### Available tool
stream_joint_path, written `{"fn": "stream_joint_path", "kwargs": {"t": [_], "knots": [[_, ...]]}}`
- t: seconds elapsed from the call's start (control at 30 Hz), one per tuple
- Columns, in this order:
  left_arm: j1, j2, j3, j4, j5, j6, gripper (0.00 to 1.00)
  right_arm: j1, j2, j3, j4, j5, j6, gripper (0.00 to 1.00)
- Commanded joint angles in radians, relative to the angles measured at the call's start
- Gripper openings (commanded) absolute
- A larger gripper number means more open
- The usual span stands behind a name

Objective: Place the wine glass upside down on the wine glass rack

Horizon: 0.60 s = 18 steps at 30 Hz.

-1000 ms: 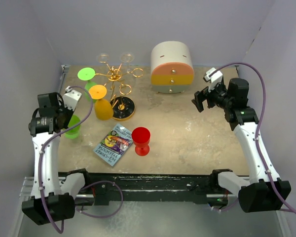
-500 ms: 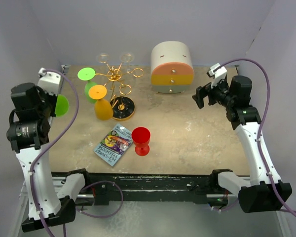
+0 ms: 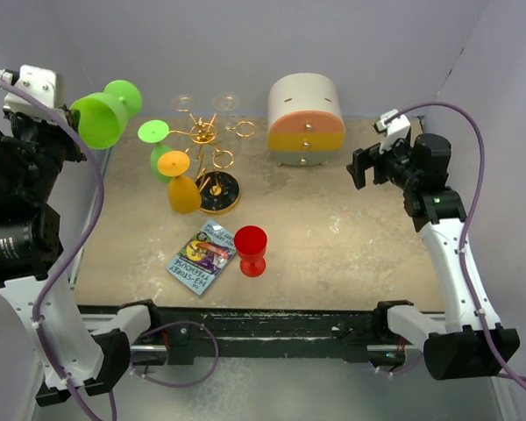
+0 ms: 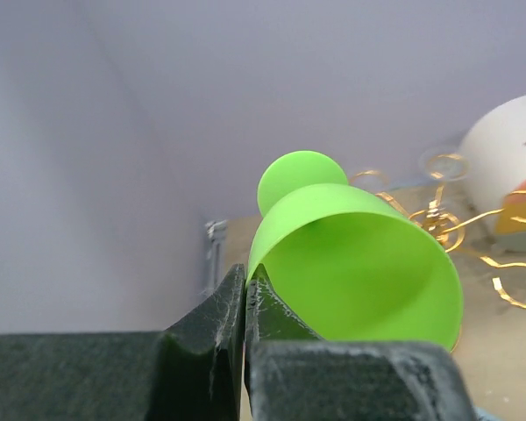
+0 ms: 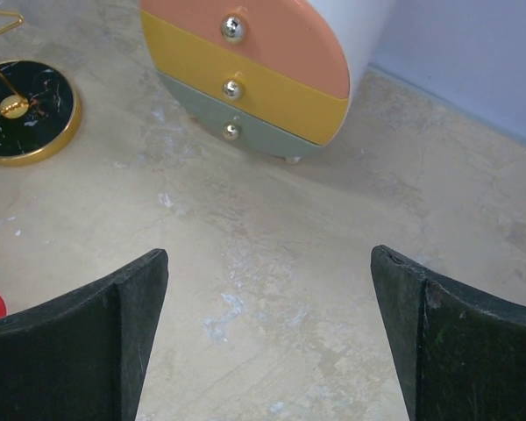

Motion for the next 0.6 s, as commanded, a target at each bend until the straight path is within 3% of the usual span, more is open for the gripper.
{"fn": "stream_joint_path", "kwargs": {"t": [0.0, 0.2, 0.4, 0.57], "knots": [[0.006, 0.065, 0.048, 0.133, 0.296, -0.168, 0.00, -0.003, 0.021, 0.101, 0.013, 0.027, 0.016, 1.00], [0.006, 0.098, 0.042, 0.303, 0.476, -0.317, 0.00, -0.003, 0.039, 0.196, 0.030, 0.030, 0.001, 1.00], [0.001, 0.129, -0.012, 0.483, 0.634, -0.535, 0.00, 0.007, 0.123, 0.387, -0.036, -0.146, 0.049, 0.96], [-0.122, 0.154, -0.048, 0.541, 0.597, -0.565, 0.00, 0.100, 0.177, 0.485, -0.011, -0.217, 0.108, 0.94]]}}
